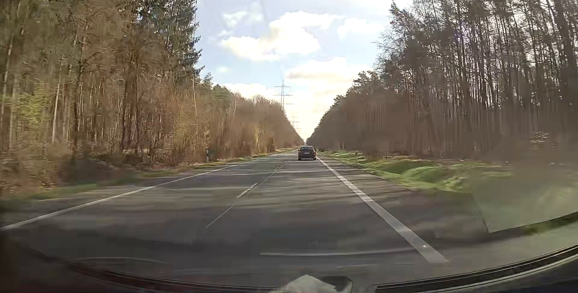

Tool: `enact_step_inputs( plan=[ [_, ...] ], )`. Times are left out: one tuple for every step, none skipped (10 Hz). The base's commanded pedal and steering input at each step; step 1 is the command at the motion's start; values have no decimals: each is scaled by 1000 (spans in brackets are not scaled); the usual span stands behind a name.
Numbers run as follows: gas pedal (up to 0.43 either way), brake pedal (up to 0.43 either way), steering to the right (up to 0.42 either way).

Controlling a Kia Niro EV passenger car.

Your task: Follow the waypoints while adhering to traffic rules and regulations

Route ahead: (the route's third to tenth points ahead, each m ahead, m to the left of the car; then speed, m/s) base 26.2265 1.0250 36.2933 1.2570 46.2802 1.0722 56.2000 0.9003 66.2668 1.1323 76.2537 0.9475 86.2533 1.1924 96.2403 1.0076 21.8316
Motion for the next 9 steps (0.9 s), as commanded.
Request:
enact_step_inputs(
  plan=[
    [209, 0, 0],
    [209, 0, 0],
    [197, 0, 0],
    [197, 0, 0],
    [189, 0, 0],
    [177, 0, 0],
    [169, 0, 0],
    [150, 0, 0],
    [138, 0, 0]
  ],
)
